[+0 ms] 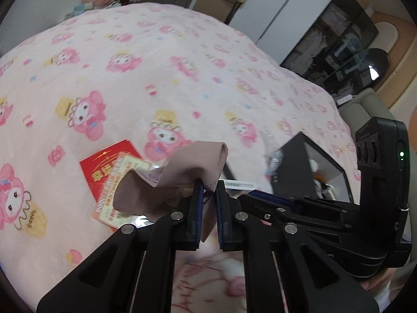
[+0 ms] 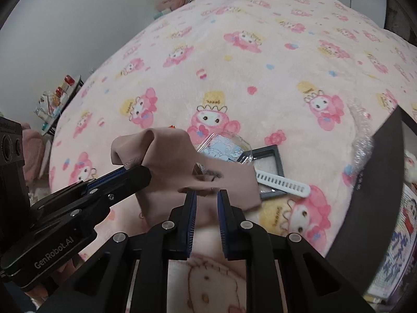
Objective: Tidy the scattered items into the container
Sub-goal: 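Lift the beige mask with the left gripper toward the black box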
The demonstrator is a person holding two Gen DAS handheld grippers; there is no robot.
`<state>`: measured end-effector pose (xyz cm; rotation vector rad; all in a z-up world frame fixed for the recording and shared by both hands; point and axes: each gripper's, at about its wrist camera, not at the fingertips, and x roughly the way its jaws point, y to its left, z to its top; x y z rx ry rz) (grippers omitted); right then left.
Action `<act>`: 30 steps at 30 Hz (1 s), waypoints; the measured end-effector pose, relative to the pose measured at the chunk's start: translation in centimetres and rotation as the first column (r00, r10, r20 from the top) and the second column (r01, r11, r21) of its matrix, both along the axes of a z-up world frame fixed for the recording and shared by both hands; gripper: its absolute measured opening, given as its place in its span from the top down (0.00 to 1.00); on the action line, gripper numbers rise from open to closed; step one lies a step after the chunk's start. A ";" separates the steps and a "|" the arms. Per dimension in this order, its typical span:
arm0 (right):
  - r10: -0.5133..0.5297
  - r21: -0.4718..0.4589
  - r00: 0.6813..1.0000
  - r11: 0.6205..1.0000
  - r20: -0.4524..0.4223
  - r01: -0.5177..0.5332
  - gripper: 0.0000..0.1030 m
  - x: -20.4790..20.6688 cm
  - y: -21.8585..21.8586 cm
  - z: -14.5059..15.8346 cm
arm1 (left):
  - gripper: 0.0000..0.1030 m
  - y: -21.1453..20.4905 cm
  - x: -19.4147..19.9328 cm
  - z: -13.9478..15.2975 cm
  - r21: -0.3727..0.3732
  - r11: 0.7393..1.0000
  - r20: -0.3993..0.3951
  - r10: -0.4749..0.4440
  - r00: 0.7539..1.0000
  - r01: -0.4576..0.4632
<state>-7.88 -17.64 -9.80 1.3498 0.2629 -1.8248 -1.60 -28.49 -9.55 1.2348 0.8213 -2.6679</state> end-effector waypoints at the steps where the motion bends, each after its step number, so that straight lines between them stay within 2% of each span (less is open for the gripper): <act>1: -0.009 -0.010 1.000 1.000 -0.004 0.009 0.87 0.4 0.6 0.5 | 0.93 0.8 0.1 0.8 -0.008 1.000 -0.012 -0.017 1.000 0.017; 7: -0.051 -0.054 0.998 0.997 -0.035 0.049 0.87 2.0 4.8 3.7 | 0.96 6.2 0.2 4.6 -0.056 0.991 -0.080 -0.125 0.989 0.120; 11: -0.065 -0.094 0.997 0.994 -0.042 0.061 0.86 2.9 8.3 5.5 | 0.97 10.2 -0.3 6.4 -0.106 0.979 -0.097 -0.183 0.978 0.172; 13: -0.071 -0.117 0.997 0.991 -0.030 0.067 0.82 3.1 9.9 5.9 | 0.97 11.5 -0.6 6.8 -0.119 0.975 -0.094 -0.198 0.976 0.186; 14: -0.077 -0.118 0.997 0.990 -0.030 0.073 0.78 3.1 10.5 5.9 | 0.97 11.9 -0.7 6.9 -0.132 0.974 -0.090 -0.198 0.976 0.185; 16: -0.093 -0.100 0.995 0.991 -0.043 0.089 0.61 3.2 11.5 5.7 | 0.97 12.1 -0.6 6.8 -0.183 0.972 -0.071 -0.166 0.984 0.150; 18: -0.104 -0.088 0.994 0.991 -0.031 0.101 0.57 3.1 12.2 5.1 | 0.96 10.7 -0.3 6.1 -0.199 0.975 -0.038 -0.113 0.993 0.103; 20: -0.105 -0.070 0.995 0.992 0.002 0.105 0.57 2.9 12.1 4.1 | 0.93 8.4 0.3 4.8 -0.171 0.984 0.006 -0.058 0.998 0.058; 23: -0.080 -0.062 0.996 0.995 0.034 0.082 0.57 3.0 11.2 2.7 | 0.75 5.6 1.6 2.7 -0.168 0.986 0.064 0.017 0.998 -0.006; 25: -0.066 -0.041 0.997 0.997 0.051 0.068 0.57 2.8 9.9 1.7 | 0.52 3.9 2.3 1.1 -0.142 0.989 0.093 0.041 0.995 -0.028; 27: -0.056 -0.022 0.996 0.998 0.064 0.057 0.56 2.5 8.3 0.6 | 0.40 2.6 2.5 -0.4 -0.109 0.993 0.117 0.047 0.992 -0.034; 30: -0.064 0.026 0.995 0.998 0.083 0.062 0.51 1.7 6.5 -1.4 | 0.32 1.1 2.5 -2.6 -0.079 0.996 0.157 0.056 0.986 -0.044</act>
